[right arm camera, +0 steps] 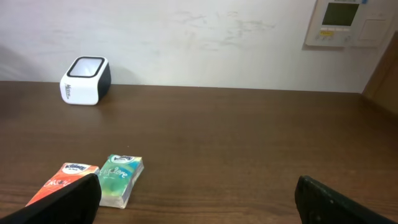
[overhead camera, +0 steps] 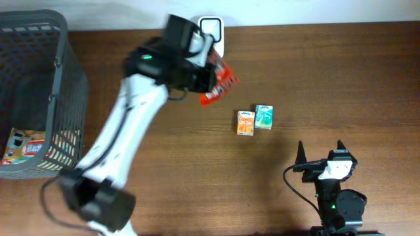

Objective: Scan the item barcode
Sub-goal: 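Pick the red Hacks snack bag from the basket, drop it on table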

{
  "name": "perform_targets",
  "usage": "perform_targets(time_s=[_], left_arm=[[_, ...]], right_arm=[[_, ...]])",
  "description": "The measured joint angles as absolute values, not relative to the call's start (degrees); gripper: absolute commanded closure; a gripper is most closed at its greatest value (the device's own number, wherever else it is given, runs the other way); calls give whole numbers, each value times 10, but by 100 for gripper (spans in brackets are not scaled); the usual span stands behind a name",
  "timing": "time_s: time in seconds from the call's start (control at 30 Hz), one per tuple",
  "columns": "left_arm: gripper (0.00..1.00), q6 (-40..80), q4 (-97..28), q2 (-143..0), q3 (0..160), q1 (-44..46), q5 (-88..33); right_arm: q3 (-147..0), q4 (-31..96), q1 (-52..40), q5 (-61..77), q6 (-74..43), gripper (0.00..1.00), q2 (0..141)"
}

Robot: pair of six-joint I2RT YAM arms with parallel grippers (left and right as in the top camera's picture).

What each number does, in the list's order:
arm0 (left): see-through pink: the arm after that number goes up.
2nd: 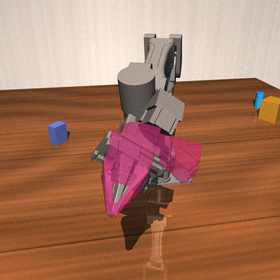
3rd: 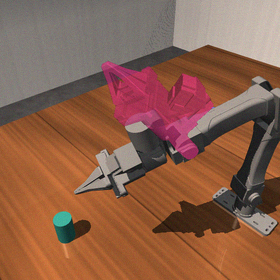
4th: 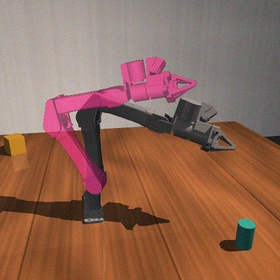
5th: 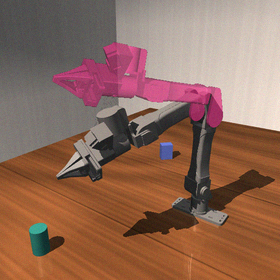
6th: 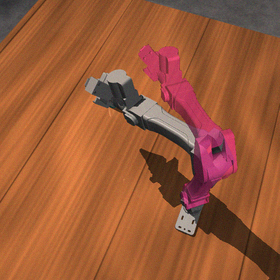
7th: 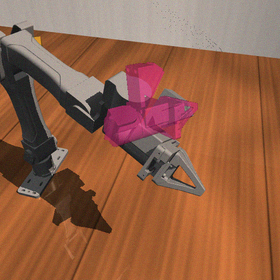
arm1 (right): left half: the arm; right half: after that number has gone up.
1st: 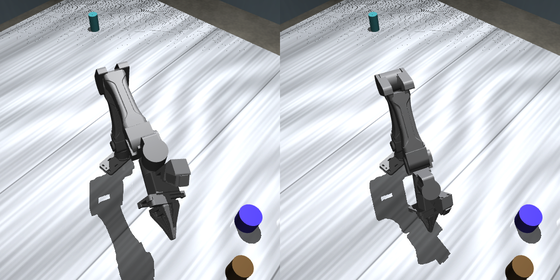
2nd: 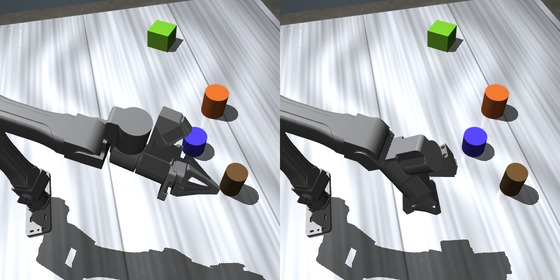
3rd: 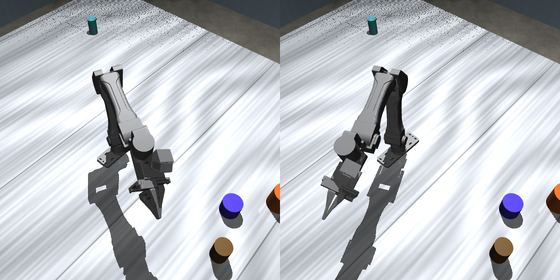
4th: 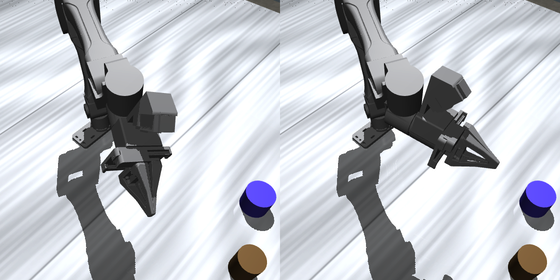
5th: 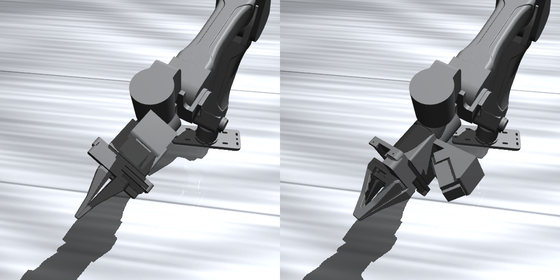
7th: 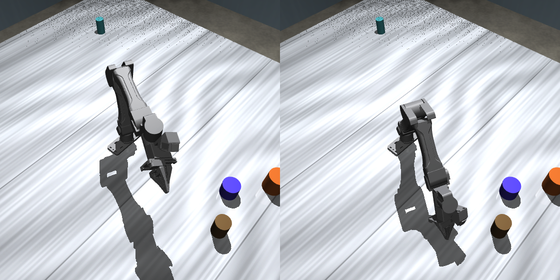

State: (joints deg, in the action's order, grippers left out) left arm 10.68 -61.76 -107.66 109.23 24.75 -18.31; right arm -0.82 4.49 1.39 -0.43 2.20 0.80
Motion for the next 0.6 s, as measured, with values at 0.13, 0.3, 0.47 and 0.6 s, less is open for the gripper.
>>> perform_targets(time_s=[0.13,0.3,0.47,0.6], left_arm=[[100,29,-625,-1202,1091,306,-159],[37,-53,-640,-1273,1091,322,-143],[1,-99,-643,-1273,1099,336,-140],[1,-99,-783,-1288,1317,300,-135]], right_arm=[[-8,45,14,-4,22,1,8],[-8,45,14,-4,22,1,8],[-8,45,14,-4,22,1,8],[-8,45,14,-4,22,1,8]])
